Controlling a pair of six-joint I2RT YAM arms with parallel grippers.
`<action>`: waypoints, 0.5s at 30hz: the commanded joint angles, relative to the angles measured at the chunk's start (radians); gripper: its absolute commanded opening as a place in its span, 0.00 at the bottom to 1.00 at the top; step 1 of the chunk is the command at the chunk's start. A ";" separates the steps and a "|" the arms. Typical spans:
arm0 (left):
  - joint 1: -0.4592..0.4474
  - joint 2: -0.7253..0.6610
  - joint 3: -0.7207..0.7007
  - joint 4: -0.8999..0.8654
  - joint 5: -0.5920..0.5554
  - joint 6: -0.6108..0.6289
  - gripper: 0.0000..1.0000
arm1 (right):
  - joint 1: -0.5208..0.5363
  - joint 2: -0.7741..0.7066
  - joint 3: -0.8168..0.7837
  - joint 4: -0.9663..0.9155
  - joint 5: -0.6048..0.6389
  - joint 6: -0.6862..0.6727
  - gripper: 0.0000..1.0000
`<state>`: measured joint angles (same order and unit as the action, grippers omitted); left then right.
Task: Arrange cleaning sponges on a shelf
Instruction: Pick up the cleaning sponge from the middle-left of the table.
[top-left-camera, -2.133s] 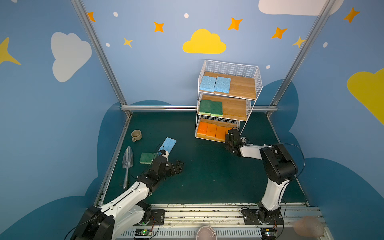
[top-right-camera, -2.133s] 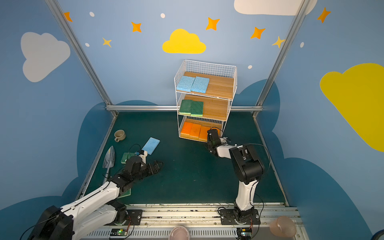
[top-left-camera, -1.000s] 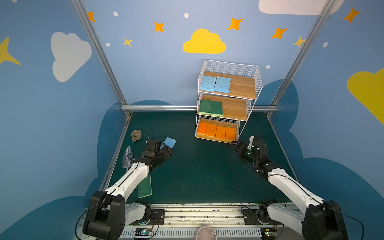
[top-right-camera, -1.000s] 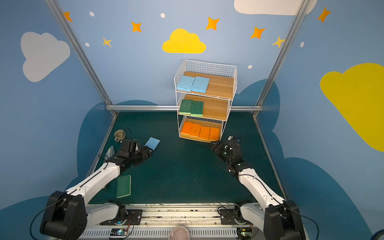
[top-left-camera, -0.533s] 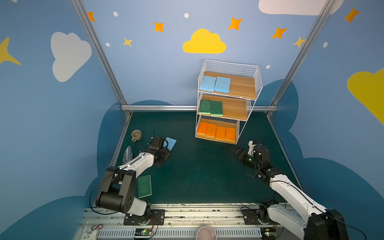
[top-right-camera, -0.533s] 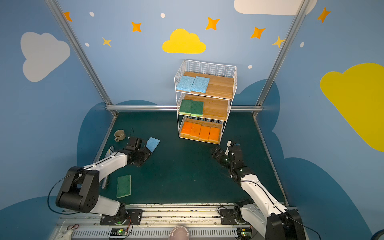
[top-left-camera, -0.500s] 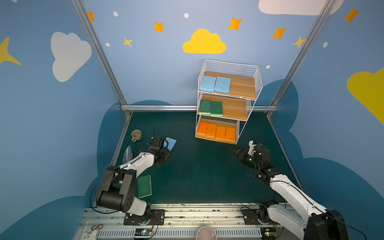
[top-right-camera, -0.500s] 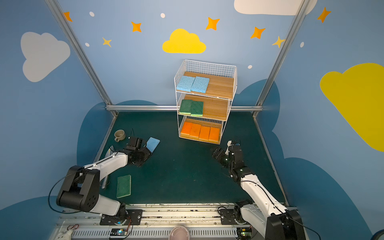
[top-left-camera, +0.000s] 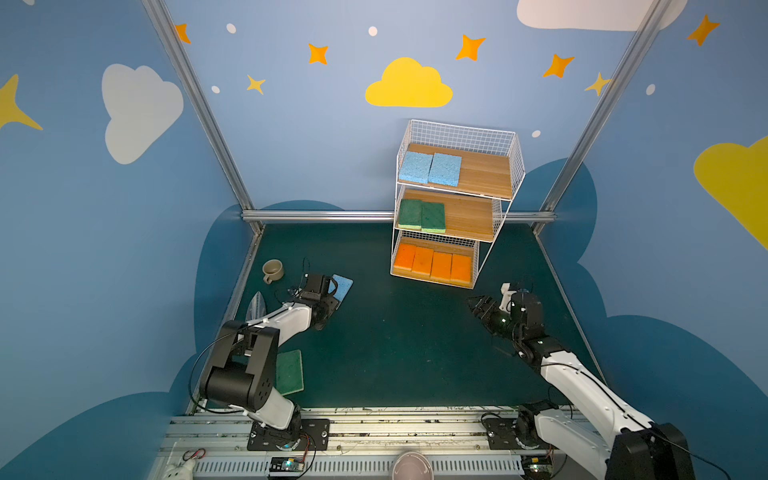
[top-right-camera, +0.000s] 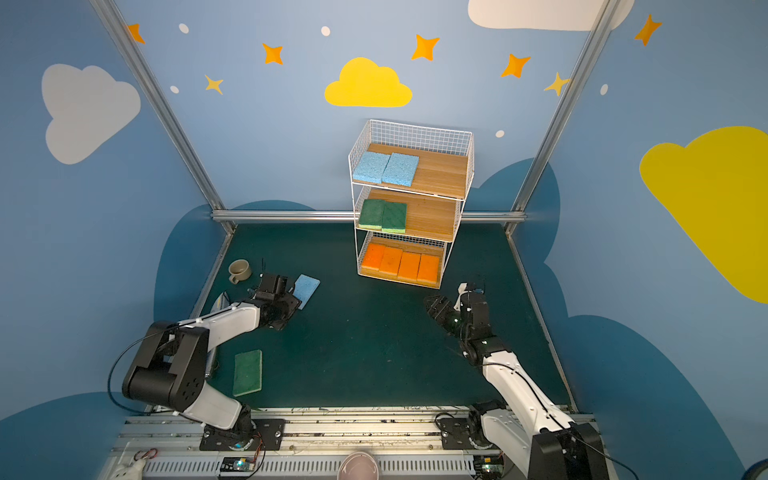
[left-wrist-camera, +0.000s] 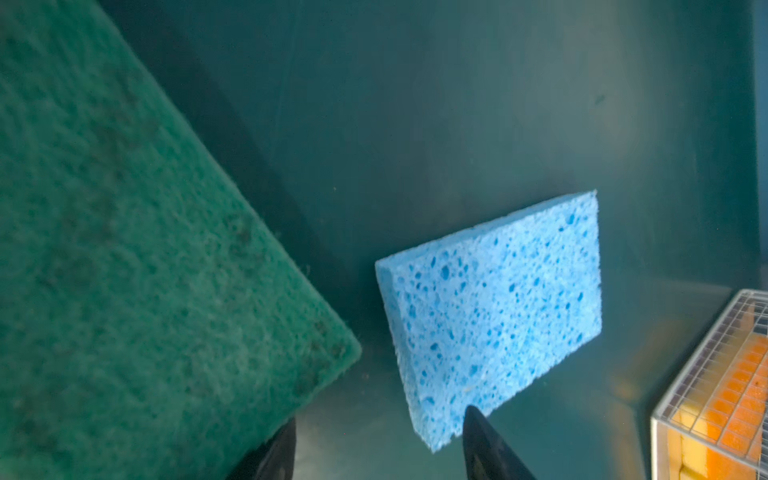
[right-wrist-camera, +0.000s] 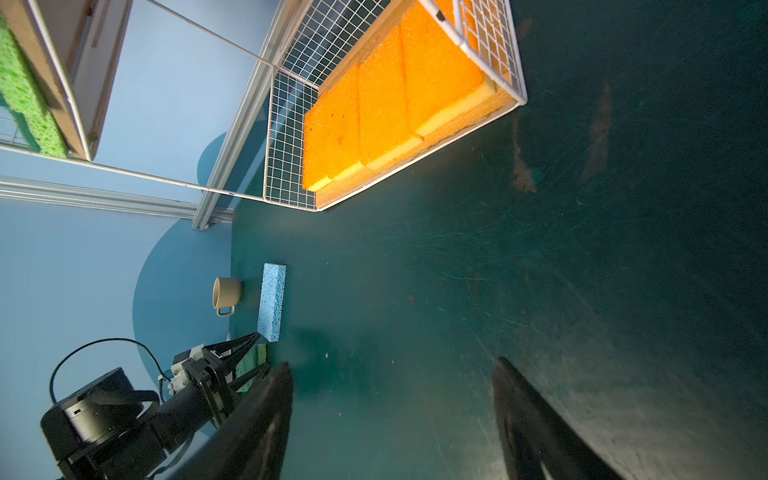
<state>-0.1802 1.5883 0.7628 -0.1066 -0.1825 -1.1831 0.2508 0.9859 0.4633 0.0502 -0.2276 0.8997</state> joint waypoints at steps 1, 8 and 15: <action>0.013 0.048 0.010 0.026 -0.017 -0.042 0.61 | -0.005 -0.007 -0.013 0.033 -0.010 -0.020 0.74; 0.016 0.100 0.010 0.090 0.010 -0.046 0.47 | -0.014 -0.002 -0.015 0.031 -0.003 -0.027 0.74; 0.016 0.095 -0.014 0.140 0.035 -0.006 0.17 | -0.019 0.013 -0.018 0.040 -0.007 -0.024 0.74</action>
<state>-0.1684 1.6699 0.7708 0.0330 -0.1658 -1.2064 0.2371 0.9901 0.4591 0.0696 -0.2291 0.8890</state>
